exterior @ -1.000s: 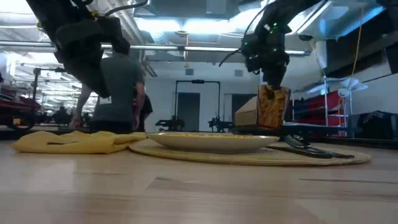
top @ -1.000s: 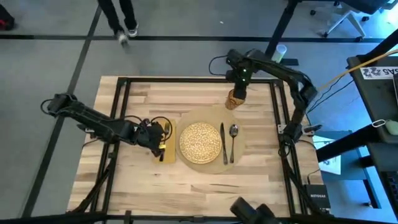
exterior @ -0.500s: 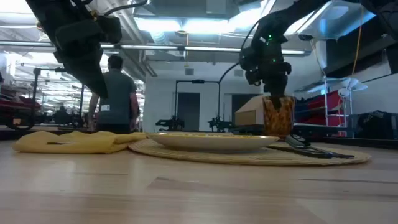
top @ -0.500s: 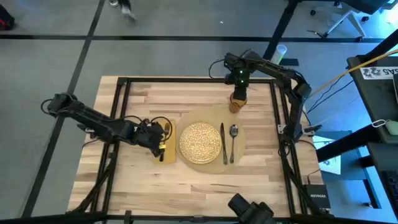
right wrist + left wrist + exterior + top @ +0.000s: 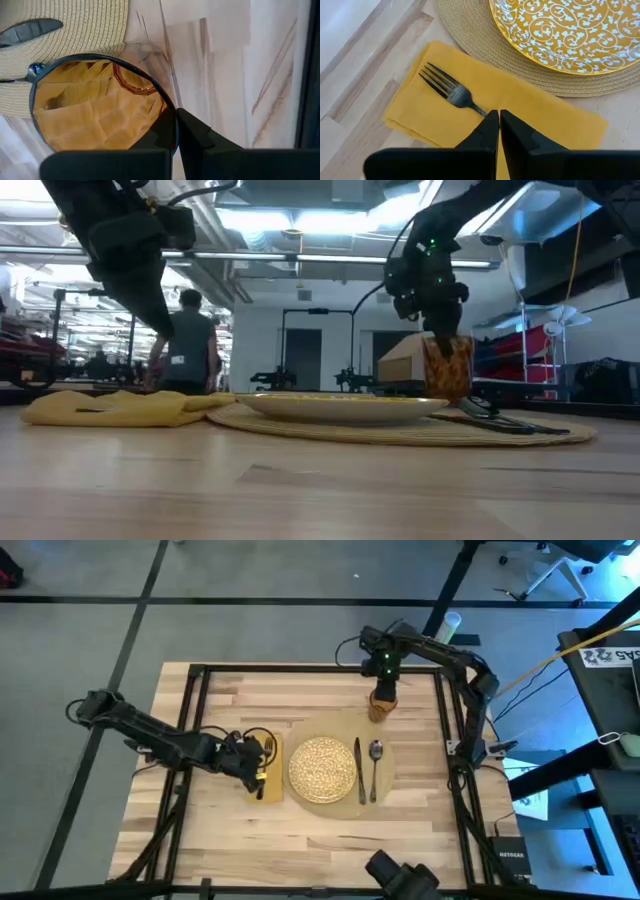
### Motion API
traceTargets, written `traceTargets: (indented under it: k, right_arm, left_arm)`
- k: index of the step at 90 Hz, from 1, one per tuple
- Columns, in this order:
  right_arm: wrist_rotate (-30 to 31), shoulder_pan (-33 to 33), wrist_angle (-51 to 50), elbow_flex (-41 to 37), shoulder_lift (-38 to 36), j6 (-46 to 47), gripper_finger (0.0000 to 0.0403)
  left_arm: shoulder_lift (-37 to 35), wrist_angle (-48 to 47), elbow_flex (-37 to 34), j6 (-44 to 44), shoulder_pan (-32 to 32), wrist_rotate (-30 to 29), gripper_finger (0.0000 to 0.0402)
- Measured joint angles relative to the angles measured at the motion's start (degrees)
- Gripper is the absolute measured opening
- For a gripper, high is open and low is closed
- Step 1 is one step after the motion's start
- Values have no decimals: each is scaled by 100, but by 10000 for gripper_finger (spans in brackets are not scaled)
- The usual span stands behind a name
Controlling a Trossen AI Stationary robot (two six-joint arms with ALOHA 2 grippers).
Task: Set table place
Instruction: Put the brown cup to the top right of the woven mat
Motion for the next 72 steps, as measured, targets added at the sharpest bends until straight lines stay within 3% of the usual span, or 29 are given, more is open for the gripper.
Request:
traceTargets:
  k: [57,72]
  right_arm:
    - [-186,-28,-15,4,118,-108,1]
    - [-141,-28,10,-3,126,-120,22]
  left_arm:
    - [0,0,2,-4,0,0,0]
    - [0,1,2,-43,0,0,0]
